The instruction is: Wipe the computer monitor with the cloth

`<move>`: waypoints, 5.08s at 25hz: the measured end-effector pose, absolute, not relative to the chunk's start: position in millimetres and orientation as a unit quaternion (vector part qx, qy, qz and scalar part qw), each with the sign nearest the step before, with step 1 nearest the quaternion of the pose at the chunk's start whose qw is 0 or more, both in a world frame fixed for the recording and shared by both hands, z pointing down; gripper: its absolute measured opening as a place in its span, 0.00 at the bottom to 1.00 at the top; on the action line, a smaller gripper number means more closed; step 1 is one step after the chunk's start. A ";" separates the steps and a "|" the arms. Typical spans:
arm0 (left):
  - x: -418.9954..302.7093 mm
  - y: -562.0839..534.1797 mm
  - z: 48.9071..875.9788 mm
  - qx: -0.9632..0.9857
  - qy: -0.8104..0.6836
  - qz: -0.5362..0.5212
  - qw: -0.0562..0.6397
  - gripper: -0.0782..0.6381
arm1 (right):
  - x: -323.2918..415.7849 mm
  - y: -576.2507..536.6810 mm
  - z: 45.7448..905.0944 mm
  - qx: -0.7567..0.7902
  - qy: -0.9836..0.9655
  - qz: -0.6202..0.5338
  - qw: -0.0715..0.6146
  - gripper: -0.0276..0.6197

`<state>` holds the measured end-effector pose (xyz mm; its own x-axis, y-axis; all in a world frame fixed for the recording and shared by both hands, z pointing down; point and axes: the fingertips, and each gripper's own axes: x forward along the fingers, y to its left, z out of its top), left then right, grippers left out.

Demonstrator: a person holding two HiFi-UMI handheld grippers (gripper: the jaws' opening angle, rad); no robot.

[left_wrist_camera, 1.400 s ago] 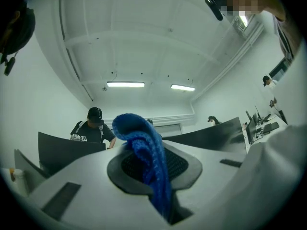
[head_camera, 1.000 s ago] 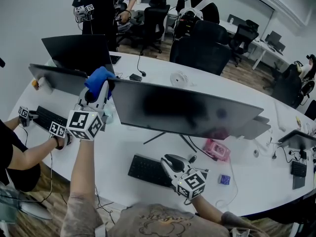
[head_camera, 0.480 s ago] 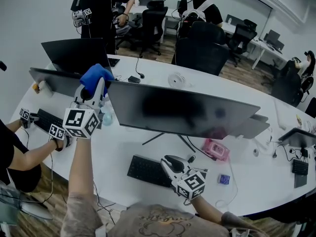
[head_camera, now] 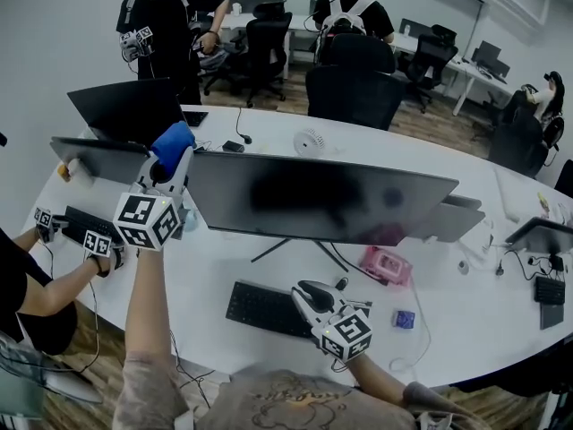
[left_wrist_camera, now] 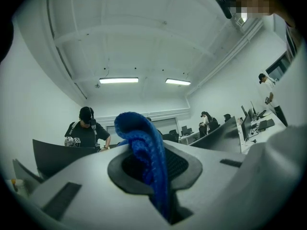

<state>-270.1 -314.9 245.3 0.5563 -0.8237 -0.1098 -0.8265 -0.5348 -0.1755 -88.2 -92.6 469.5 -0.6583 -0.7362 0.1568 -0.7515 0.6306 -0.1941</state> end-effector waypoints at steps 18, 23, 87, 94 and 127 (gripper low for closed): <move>-168.8 -292.6 243.2 -0.904 0.419 -0.005 0.086 0.18 | -25.8 -63.7 460.7 0.437 -0.891 0.122 0.024 0.15; -137.4 -283.5 240.8 -0.907 0.411 -0.008 0.089 0.18 | -1.1 -52.6 457.8 0.442 -0.888 0.121 0.023 0.15; 252.4 -161.9 262.0 -0.978 0.195 0.017 0.074 0.18 | 233.4 33.8 464.2 0.544 -0.831 0.117 0.009 0.15; 211.1 -150.6 250.9 -0.975 0.204 0.045 0.075 0.18 | 215.1 30.1 460.5 0.537 -0.836 0.111 0.013 0.15; -250.5 -207.6 364.4 -0.879 0.476 0.004 -0.014 0.18 | -83.3 -63.7 476.1 0.357 -0.925 0.116 0.054 0.15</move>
<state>-250.5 -207.6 364.4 0.5471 -0.8371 0.0061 -0.8368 -0.5467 0.0285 -83.3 -63.7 476.1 -0.7390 -0.6484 0.1830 -0.6735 0.7182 -0.1750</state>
